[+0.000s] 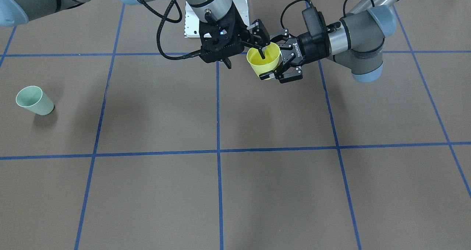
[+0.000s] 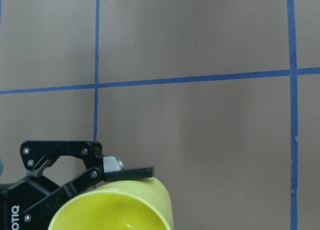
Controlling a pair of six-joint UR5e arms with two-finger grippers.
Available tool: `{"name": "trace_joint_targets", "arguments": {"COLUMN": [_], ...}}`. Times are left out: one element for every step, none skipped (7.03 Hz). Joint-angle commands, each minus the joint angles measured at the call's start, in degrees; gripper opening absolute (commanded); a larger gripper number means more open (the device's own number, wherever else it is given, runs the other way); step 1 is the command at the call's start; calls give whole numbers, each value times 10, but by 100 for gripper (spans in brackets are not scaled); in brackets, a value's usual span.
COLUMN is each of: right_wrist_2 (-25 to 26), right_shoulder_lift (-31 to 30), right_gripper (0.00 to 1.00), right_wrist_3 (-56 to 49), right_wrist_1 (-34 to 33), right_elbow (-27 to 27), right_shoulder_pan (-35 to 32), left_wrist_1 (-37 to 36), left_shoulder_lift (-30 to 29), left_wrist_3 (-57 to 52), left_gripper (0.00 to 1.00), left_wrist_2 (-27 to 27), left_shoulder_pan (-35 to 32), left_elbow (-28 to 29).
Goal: Transfer and stack yellow cup on green cup
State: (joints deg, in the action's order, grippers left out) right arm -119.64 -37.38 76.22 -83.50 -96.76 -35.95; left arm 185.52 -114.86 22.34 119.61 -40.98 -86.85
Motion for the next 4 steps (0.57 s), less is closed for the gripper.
{"name": "trace_joint_targets", "arguments": {"right_wrist_2": [17, 16, 16, 15], "right_shoulder_lift": [-1, 1, 2, 4], "right_gripper": [78, 59, 54, 47], "right_wrist_3": [-5, -6, -7, -12], "right_wrist_1": [2, 3, 3, 4], "right_elbow": [3, 1, -3, -4], "right_shoulder_pan": [4, 4, 4, 4], "left_wrist_1": [0, 0, 0, 0], "left_shoulder_lift": [-1, -1, -1, -1], "left_wrist_3": [0, 0, 0, 0], "left_gripper": [16, 17, 17, 17], "left_wrist_2": [-10, -16, -16, -16], "left_shoulder_pan": [5, 7, 7, 7], "left_elbow": [0, 0, 0, 1]}}
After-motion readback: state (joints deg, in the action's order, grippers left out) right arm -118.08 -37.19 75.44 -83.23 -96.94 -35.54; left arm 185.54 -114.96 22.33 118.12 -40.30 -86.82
